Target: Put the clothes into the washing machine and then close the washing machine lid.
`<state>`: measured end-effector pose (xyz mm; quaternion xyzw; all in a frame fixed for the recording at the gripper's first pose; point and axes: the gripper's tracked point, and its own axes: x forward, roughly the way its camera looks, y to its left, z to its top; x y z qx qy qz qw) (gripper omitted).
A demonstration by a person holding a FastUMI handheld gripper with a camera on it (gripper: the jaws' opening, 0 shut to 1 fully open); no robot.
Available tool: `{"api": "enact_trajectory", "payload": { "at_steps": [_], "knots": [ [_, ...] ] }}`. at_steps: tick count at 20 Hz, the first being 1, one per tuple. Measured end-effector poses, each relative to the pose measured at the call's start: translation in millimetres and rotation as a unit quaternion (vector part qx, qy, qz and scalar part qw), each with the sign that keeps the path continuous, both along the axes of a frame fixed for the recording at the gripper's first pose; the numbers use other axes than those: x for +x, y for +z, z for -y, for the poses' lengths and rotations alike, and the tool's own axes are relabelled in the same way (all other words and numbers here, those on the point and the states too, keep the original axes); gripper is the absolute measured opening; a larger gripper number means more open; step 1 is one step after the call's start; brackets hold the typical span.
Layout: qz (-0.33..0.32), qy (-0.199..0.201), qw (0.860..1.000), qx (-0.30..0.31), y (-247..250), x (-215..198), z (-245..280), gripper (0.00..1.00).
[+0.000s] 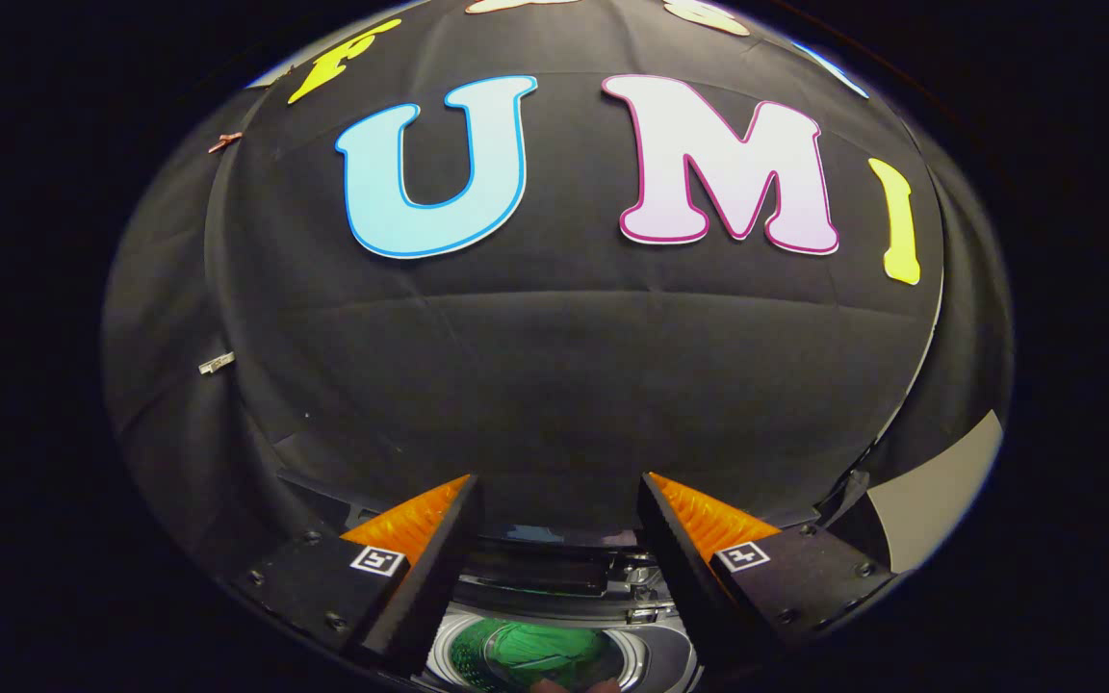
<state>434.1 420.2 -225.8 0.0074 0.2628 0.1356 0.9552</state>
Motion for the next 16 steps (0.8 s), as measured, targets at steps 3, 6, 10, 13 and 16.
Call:
{"api": "enact_trajectory", "payload": {
  "at_steps": [3, 6, 10, 13, 16],
  "knots": [
    [-0.008, 0.006, 1.000, 0.000, 2, -16, 3, 1.00],
    [-0.006, 0.008, 1.000, 0.000, 5, -30, 6, 1.00],
    [-0.003, 0.014, 1.000, 0.000, 5, -45, 9, 1.00],
    [-0.006, 0.021, 1.000, 0.003, 5, -58, 11, 1.00],
    [-0.007, 0.029, 1.000, 0.008, 5, -73, 13, 1.00]
  ]
}}
